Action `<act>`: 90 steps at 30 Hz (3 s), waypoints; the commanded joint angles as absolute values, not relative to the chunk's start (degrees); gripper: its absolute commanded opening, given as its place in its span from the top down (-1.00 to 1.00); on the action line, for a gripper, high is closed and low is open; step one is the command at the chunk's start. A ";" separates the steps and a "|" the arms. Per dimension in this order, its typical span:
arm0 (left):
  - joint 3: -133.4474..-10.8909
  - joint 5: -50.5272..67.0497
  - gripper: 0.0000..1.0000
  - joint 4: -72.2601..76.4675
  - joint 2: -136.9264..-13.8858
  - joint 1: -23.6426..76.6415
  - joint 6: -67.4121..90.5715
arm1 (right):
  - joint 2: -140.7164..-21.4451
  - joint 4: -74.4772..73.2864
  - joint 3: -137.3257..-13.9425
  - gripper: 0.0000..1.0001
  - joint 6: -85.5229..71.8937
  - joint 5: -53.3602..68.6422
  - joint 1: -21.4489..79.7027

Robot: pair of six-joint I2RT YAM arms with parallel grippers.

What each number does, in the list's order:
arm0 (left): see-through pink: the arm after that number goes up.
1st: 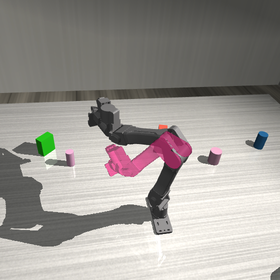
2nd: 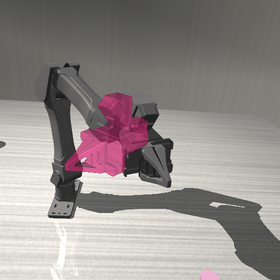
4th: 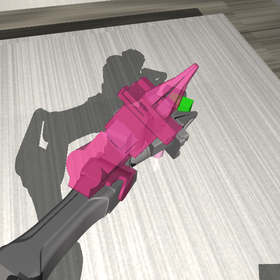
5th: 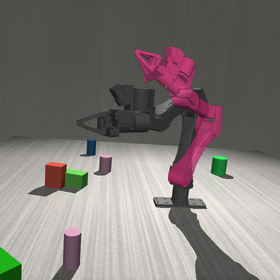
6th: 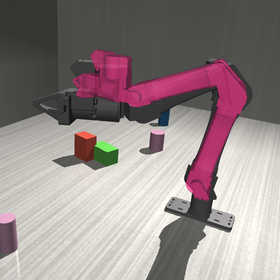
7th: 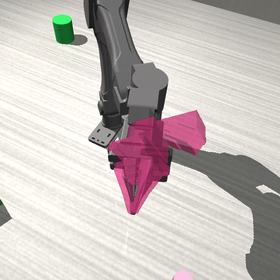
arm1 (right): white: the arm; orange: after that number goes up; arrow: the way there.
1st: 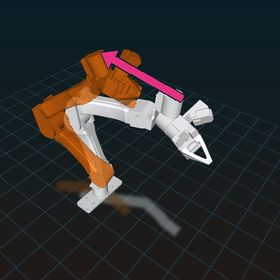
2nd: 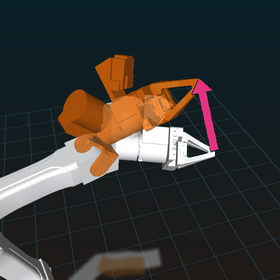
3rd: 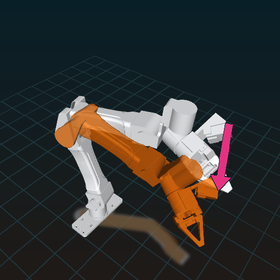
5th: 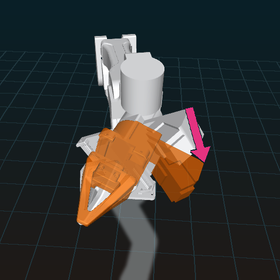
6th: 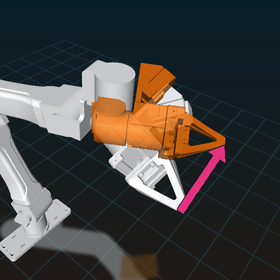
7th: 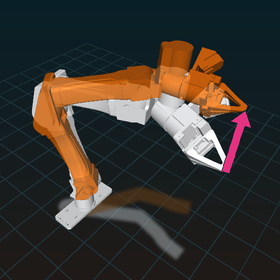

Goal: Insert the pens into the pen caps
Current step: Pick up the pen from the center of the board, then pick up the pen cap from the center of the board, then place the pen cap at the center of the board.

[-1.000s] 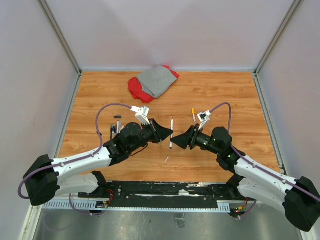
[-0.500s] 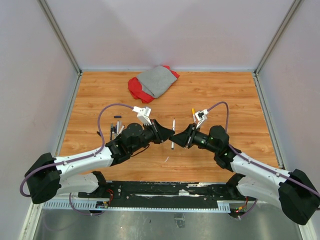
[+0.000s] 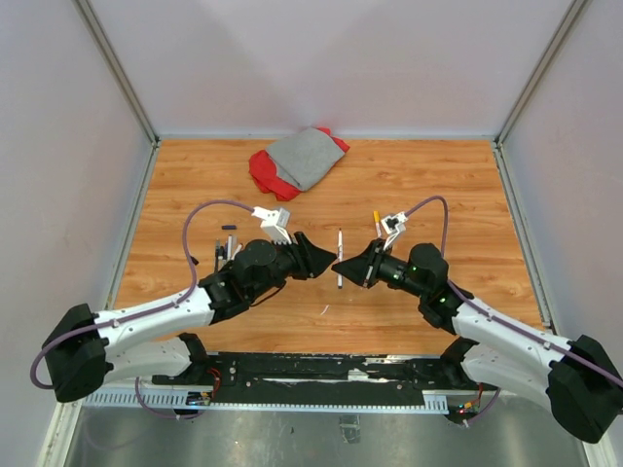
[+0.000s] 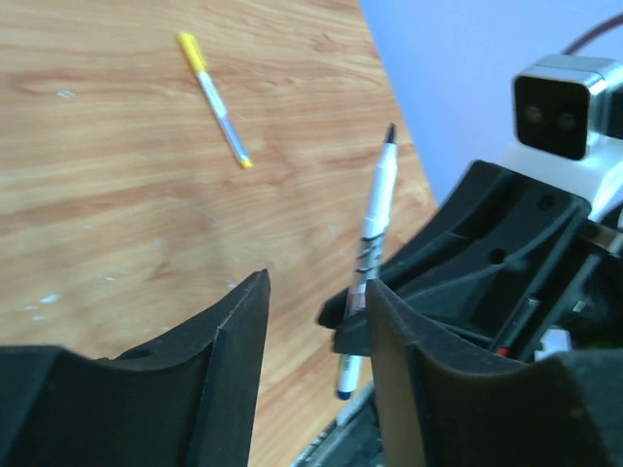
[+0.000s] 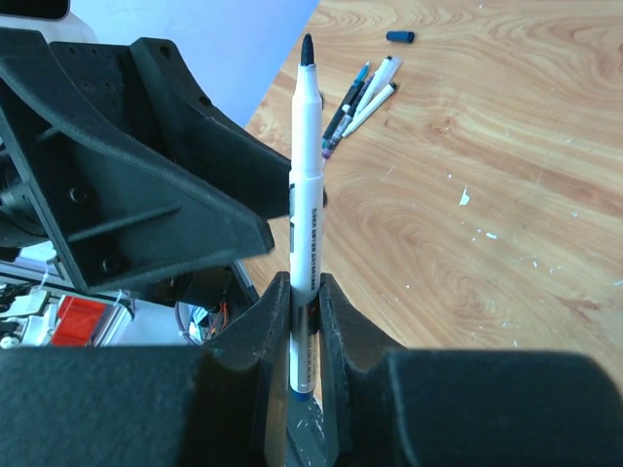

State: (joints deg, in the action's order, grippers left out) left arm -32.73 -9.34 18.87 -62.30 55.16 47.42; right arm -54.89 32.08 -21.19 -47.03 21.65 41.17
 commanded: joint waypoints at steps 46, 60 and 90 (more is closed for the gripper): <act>-61.09 -9.29 -0.55 -15.32 -98.12 6.38 13.70 | -49.20 -18.37 -31.47 0.99 -24.02 18.21 38.04; -63.02 -5.78 -0.39 -15.75 -104.40 4.22 11.51 | -51.56 -17.71 -32.15 0.99 -24.55 19.23 38.01; -60.90 -4.39 0.36 -15.32 -92.74 16.58 14.10 | -45.93 -20.35 -32.48 0.98 -27.02 11.95 38.02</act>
